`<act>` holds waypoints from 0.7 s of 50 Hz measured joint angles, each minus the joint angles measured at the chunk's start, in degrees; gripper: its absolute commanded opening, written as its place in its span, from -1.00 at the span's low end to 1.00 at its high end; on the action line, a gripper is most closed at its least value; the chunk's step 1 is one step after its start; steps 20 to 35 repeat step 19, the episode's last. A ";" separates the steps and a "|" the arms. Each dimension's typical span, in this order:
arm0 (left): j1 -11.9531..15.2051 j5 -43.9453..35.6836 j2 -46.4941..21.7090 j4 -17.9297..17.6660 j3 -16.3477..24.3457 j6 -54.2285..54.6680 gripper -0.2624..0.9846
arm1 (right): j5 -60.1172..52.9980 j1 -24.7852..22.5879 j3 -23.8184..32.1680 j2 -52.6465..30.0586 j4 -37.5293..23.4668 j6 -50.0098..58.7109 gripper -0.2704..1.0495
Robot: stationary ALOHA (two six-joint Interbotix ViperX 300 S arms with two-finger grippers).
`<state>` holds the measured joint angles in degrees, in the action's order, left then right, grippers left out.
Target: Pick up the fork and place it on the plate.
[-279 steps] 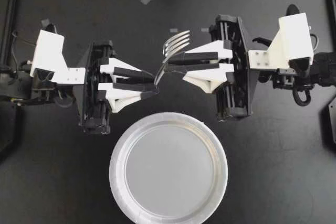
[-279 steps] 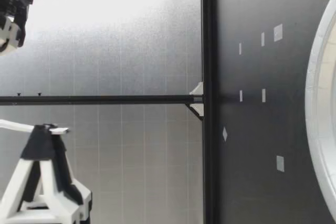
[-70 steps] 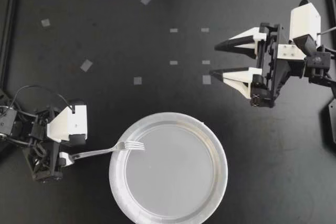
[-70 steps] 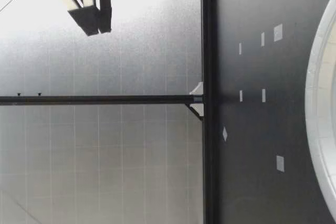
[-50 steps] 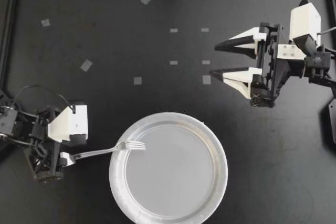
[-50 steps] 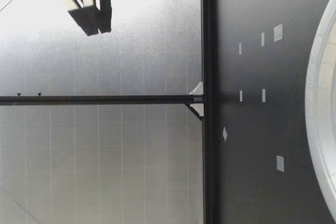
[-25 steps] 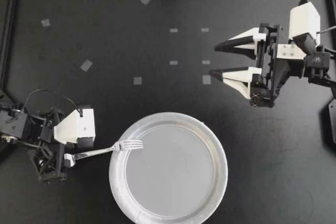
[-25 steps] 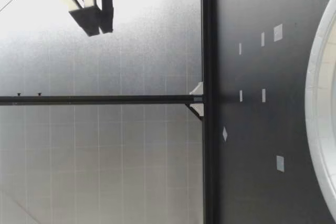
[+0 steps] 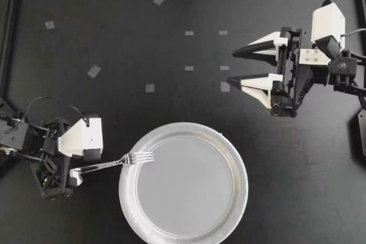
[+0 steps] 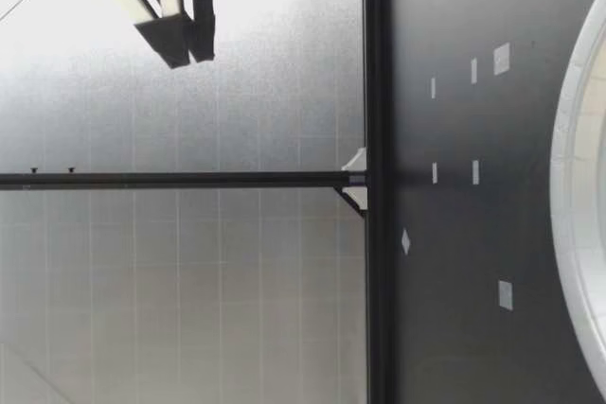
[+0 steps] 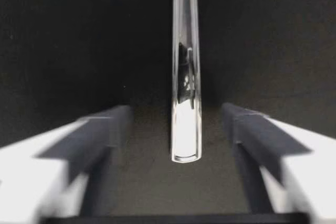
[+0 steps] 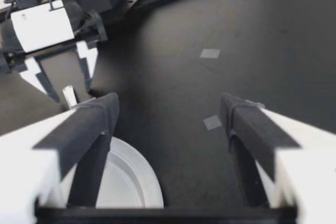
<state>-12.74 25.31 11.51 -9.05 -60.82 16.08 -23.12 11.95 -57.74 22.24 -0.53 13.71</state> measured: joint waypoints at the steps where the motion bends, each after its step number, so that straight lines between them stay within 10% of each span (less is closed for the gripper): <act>1: 0.00 0.09 0.18 0.00 0.00 0.00 0.63 | 0.00 0.00 -0.09 0.09 0.00 0.00 0.48; 35: 0.00 -3.96 7.82 3.08 2.02 -0.62 0.63 | -2.02 0.00 -0.09 0.09 -1.49 0.00 0.48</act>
